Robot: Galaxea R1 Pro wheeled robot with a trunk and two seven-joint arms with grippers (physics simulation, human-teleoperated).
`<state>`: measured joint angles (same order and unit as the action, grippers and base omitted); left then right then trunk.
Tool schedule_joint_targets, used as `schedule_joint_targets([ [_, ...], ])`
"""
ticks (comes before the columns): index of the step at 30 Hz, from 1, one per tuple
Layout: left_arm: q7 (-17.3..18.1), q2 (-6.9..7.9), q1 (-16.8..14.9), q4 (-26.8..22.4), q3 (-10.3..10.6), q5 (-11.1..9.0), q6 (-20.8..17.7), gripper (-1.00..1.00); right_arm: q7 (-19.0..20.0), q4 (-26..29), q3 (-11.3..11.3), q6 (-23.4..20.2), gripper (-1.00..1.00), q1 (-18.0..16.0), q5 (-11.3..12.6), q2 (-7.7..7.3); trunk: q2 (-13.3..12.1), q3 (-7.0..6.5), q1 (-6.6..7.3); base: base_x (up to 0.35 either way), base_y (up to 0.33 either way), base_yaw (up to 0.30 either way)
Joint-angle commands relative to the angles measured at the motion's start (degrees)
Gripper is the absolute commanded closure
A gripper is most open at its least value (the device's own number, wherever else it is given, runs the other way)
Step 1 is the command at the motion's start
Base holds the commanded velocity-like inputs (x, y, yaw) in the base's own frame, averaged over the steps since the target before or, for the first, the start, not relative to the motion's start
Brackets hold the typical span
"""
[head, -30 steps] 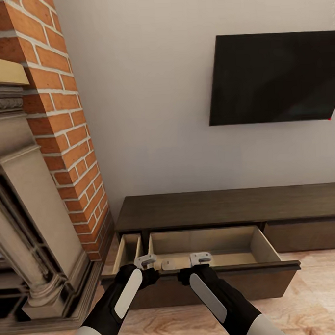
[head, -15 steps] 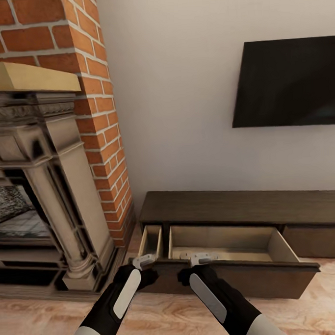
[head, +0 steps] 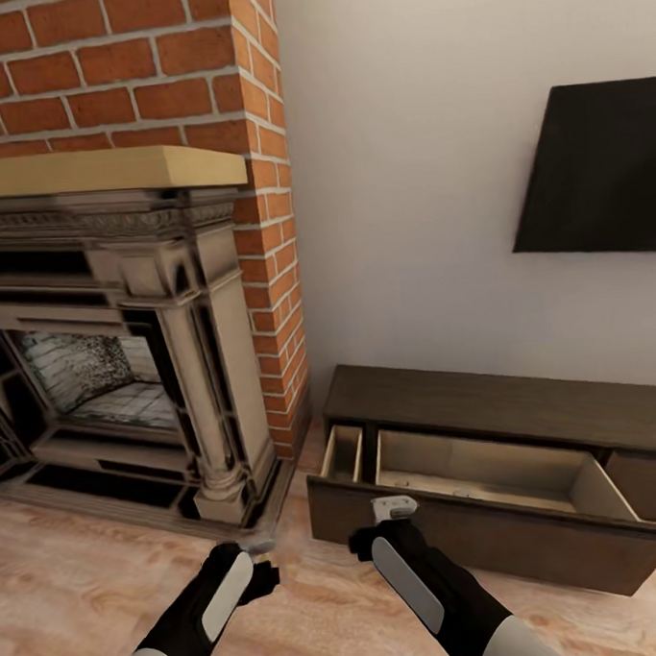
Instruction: Place each of the two pumpkins and all three candles from the living room inside a cabinet in the living room (use any cabinet), then make sure every cabinet is closed, and position the cauldron so it is next to a table in the living room.
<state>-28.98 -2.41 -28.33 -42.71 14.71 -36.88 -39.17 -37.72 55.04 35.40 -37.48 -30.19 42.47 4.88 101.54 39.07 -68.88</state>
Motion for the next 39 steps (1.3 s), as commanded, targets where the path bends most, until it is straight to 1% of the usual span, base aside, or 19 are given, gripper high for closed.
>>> schedule_joint_targets([
  [1,-0.35,0.93,-0.06,3.96,0.17,-0.66,1.56,-1.0,-0.68,-0.1,0.19,0.12,-1.0,-0.05,0.57,-0.08,-0.38,-0.1,0.25,-0.178,0.025,0.272],
  [3,-0.09,2.17,-0.06,8.0,0.06,-0.76,5.28,-1.0,-0.69,-0.72,0.28,1.19,-1.0,-0.05,0.62,-0.31,-1.18,-0.4,0.69,-0.153,0.013,0.272],
  [5,0.08,3.32,-0.04,11.68,-0.01,-0.89,8.43,-1.0,-0.51,-2.3,0.38,3.85,-1.0,-0.05,0.66,-0.51,-1.98,-0.71,1.13,-0.133,0.005,0.272],
  [8,0.2,4.31,0.01,16.75,-0.08,-0.86,11.11,-1.0,-0.13,-6.1,0.46,7.84,-1.0,-0.05,0.61,-0.62,-3.19,-1.16,1.79,-0.124,0.002,0.272],
  [10,0.22,4.54,0.02,19.6,-0.02,-0.89,14.37,-1.0,0.69,-9.0,0.51,10.15,-1.0,-0.05,0.6,-0.62,-3.99,-1.46,2.23,-0.119,0.001,0.272],
  [13,0.28,4.42,0.03,24.45,0.04,-0.88,19.92,-1.0,5.27,-13.99,0.54,14.64,-1.0,-0.05,0.55,-0.46,-5.19,-1.91,2.89,-0.091,0.0,0.272],
  [16,0.74,4.03,0.17,27.02,0.1,-0.94,23.16,-1.0,9.35,-19.99,0.61,19.15,-1.0,-0.05,0.35,-0.22,-6.4,-2.35,3.55,-0.029,0.0,0.267],
  [17,1.72,4.03,0.26,27.61,0.08,-1.11,24.29,-1.0,10.0,-22.19,0.64,20.53,-1.0,-0.05,0.2,-0.18,-6.8,-2.49,3.77,-0.011,0.0,0.255],
  [19,5.11,4.16,0.38,29.54,0.02,-1.29,26.75,-1.0,10.73,-26.02,0.69,23.05,-1.0,-0.05,-0.02,-0.12,-7.6,-2.76,4.21,-0.006,0.0,0.25],
  [22,9.69,4.22,0.45,31.28,-0.02,-1.4,28.45,-1.0,11.12,-28.7,0.72,25.97,-1.0,-0.05,-0.08,-0.07,-8.8,-3.17,4.87,-0.002,0.0,0.247],
  [24,11.01,4.17,0.46,31.64,-0.03,-1.45,28.9,-1.0,11.21,-29.35,0.72,27.45,-1.0,-0.05,-0.06,-0.07,-8.8,-3.07,4.87,-0.001,0.0,0.245],
  [31,11.84,3.64,0.7,32.6,-0.03,-1.55,29.66,-1.0,11.28,-29.87,0.79,28.85,-1.0,-0.01,-0.11,-0.08,-8.8,-2.75,4.87,0.0,0.0,0.245],
  [36,11.91,3.48,0.73,32.8,-0.03,-2.39,32.37,-1.0,11.57,-29.9,0.81,30.12,-1.0,-0.04,-0.18,0.01,-8.8,-2.53,4.87,0.0,0.0,0.245],
  [39,11.92,3.4,0.73,32.83,-0.03,-2.57,33.3,-1.0,11.6,-29.91,0.81,30.29,-1.0,-0.02,-0.19,0.04,-8.8,-2.39,4.87,0.0,0.0,0.245],
])
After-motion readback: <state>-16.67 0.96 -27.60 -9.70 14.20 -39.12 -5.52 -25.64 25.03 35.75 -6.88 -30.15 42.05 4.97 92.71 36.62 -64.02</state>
